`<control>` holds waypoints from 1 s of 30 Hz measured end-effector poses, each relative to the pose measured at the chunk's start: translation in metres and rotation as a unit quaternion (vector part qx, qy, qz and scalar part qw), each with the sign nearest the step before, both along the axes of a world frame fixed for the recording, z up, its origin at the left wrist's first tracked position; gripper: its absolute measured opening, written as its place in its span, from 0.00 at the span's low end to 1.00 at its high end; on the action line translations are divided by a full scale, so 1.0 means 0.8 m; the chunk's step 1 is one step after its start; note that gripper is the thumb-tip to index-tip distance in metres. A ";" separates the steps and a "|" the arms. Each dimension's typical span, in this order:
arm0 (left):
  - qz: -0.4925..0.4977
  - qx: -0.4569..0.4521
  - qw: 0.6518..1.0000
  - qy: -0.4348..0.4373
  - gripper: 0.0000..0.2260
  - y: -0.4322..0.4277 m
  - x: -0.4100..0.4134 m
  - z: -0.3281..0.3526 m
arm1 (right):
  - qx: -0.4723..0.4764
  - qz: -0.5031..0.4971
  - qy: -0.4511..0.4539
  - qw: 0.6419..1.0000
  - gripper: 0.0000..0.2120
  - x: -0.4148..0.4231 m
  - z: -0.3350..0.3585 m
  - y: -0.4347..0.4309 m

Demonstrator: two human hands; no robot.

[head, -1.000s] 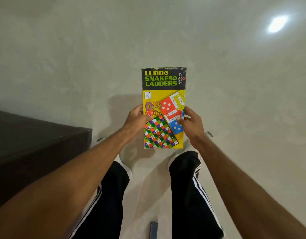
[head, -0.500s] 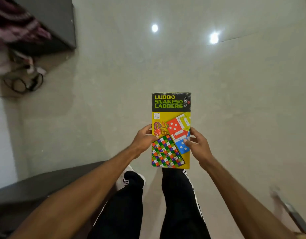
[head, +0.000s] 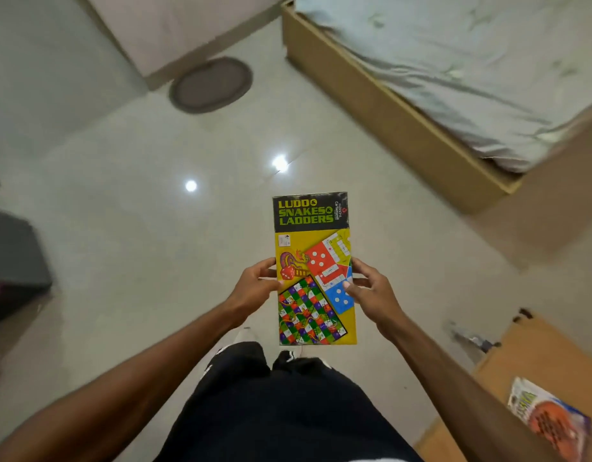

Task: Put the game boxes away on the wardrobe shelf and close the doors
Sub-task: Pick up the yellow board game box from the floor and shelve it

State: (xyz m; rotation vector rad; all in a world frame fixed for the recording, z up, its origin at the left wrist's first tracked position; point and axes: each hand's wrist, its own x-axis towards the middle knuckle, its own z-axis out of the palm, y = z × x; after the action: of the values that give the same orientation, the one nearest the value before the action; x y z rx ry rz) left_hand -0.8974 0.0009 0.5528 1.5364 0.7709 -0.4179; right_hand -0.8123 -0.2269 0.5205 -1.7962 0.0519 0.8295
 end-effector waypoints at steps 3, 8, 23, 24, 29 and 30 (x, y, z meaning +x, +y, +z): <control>-0.043 0.004 0.998 -0.034 0.16 -0.029 0.071 0.013 | 0.014 -0.073 -0.015 0.997 0.20 0.031 0.014 -0.037; -0.118 -0.012 0.991 -0.059 0.17 -0.089 0.203 0.011 | 0.015 -0.189 -0.027 0.981 0.23 0.106 0.017 -0.102; -0.345 -0.017 0.932 -0.108 0.21 -0.369 0.630 0.019 | -0.116 -0.428 -0.112 0.889 0.28 0.399 0.048 -0.353; -0.360 -0.014 0.926 -0.114 0.21 -0.383 0.645 0.020 | -0.123 -0.432 -0.116 0.886 0.28 0.409 0.050 -0.365; -0.442 -0.016 0.884 -0.150 0.23 -0.521 0.758 0.017 | -0.141 -0.492 -0.119 0.851 0.29 0.492 0.044 -0.484; -0.454 -0.017 0.876 -0.161 0.25 -0.546 0.776 0.019 | -0.143 -0.495 -0.123 0.848 0.29 0.507 0.042 -0.507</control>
State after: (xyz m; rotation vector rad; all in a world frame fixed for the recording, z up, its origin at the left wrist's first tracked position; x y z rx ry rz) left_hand -0.2763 -0.4363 0.5676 1.8099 -0.2730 -0.8222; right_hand -0.4063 -0.6325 0.5541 -1.7986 0.8978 -0.1697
